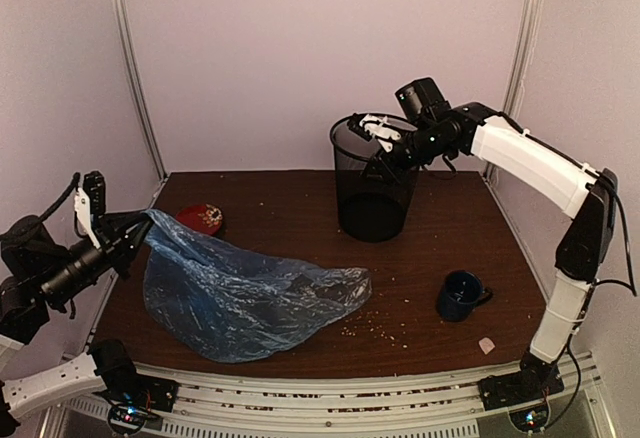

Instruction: Put the trash bags into the trash bin

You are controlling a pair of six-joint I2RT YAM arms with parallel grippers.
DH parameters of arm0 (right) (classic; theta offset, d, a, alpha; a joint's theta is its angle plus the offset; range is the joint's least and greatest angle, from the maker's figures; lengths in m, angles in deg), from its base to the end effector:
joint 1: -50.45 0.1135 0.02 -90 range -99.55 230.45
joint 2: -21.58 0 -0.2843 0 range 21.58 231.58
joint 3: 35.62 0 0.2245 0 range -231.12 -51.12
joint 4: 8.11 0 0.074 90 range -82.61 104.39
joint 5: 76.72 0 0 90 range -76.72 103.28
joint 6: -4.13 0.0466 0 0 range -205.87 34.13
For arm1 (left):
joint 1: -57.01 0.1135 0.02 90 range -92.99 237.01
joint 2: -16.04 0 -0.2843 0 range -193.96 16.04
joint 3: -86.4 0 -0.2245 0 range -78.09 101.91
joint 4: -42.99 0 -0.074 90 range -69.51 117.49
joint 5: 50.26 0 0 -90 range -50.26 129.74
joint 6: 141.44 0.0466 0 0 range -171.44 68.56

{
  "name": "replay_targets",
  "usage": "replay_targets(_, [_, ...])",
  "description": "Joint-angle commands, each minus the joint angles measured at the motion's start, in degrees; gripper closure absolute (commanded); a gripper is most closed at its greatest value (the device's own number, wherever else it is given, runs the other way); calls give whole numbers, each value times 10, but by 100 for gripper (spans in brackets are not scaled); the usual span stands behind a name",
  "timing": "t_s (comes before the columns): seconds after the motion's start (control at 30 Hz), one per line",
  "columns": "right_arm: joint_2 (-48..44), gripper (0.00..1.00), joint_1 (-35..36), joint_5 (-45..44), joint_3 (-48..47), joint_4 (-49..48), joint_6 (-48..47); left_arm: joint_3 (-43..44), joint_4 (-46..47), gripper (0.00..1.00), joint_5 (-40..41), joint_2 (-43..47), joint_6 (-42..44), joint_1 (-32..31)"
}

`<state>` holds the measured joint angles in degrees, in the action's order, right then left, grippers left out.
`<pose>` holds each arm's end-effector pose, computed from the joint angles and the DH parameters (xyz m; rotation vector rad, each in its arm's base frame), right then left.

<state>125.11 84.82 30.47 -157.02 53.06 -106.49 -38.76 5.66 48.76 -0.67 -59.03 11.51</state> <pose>0.3112 0.2295 0.3775 -1.2086 1.9933 0.4693 0.0363 -0.0265 0.3355 0.3947 1.5394 -0.6061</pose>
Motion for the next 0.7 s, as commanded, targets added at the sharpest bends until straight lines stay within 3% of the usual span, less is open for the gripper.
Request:
replay_targets(0.0, [17,72,3,-16,-42,44,-7,-13,35,100,4,29,-1,-1])
replay_targets(0.2, [3,76,11,6,-48,59,-17,-22,39,100,11,62,-3,-2])
replay_targets(0.3, [-22,68,17,8,-57,48,-20,-25,40,100,20,65,-5,-1])
replay_targets(0.43, [-29,48,18,-44,-70,25,-11,-28,44,100,15,61,-6,-1])
replay_targets(0.67, [24,47,18,-70,-112,30,-7,-32,47,100,7,71,-2,-1])
